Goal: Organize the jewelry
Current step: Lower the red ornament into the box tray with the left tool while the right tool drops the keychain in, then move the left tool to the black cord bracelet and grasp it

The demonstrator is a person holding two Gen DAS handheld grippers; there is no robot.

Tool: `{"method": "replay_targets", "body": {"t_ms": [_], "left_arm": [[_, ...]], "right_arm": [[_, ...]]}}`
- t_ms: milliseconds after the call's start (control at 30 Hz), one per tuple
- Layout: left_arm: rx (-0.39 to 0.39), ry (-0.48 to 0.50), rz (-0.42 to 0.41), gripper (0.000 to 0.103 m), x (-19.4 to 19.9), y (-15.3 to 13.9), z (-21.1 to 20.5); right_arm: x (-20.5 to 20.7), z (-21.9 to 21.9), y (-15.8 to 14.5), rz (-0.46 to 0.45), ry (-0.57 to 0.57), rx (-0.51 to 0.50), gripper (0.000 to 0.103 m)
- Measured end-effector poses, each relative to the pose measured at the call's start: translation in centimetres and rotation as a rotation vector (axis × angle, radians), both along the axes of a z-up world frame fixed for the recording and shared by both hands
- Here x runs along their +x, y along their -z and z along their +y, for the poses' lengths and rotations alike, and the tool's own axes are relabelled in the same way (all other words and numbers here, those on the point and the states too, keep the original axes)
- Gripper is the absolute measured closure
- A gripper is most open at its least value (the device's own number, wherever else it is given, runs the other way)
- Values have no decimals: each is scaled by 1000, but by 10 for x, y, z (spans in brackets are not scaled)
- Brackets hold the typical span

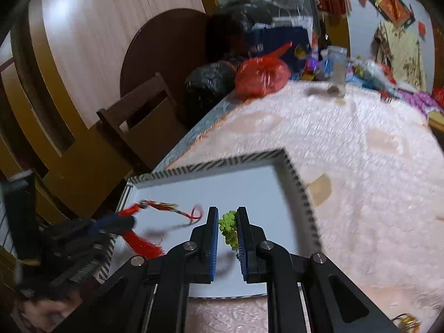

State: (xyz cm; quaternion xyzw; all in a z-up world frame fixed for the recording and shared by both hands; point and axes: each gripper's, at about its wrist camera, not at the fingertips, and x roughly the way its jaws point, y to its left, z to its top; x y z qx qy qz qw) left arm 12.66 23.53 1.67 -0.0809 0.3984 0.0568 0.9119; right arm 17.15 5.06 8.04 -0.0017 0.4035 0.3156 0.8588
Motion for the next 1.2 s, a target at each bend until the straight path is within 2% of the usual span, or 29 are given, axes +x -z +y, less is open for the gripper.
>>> {"method": "replay_targets", "body": {"t_ms": [100, 333, 400, 600, 767, 933, 967, 1033, 1100, 1200], "left_arm": [[-14, -47, 46, 94, 0, 24, 4], [-73, -76, 138, 94, -21, 61, 9], [-55, -76, 123, 94, -28, 63, 5], [-111, -61, 127, 94, -47, 62, -6], [-146, -23, 136, 94, -65, 59, -42], [-118, -51, 119, 93, -68, 58, -58], [-120, -59, 120, 90, -67, 57, -56], [-113, -61, 124, 79, -65, 56, -54], [-92, -46, 128, 40, -61, 55, -53], [-60, -22, 140, 35, -59, 56, -55]], "right_arm": [[0, 5, 29, 60, -9, -9, 91], [-3, -1, 87, 175, 10, -72, 91], [-5, -4, 88, 167, 8, -59, 91], [-10, -11, 91, 173, -1, -122, 91], [-12, -34, 90, 159, 12, -158, 91], [-18, -50, 78, 129, -29, -93, 91], [-21, -52, 75, 126, -31, -76, 91], [-25, -59, 63, 106, -19, -65, 91], [-30, -69, 51, 85, -2, -52, 91], [-41, -101, 36, 67, 41, -26, 82]]}}
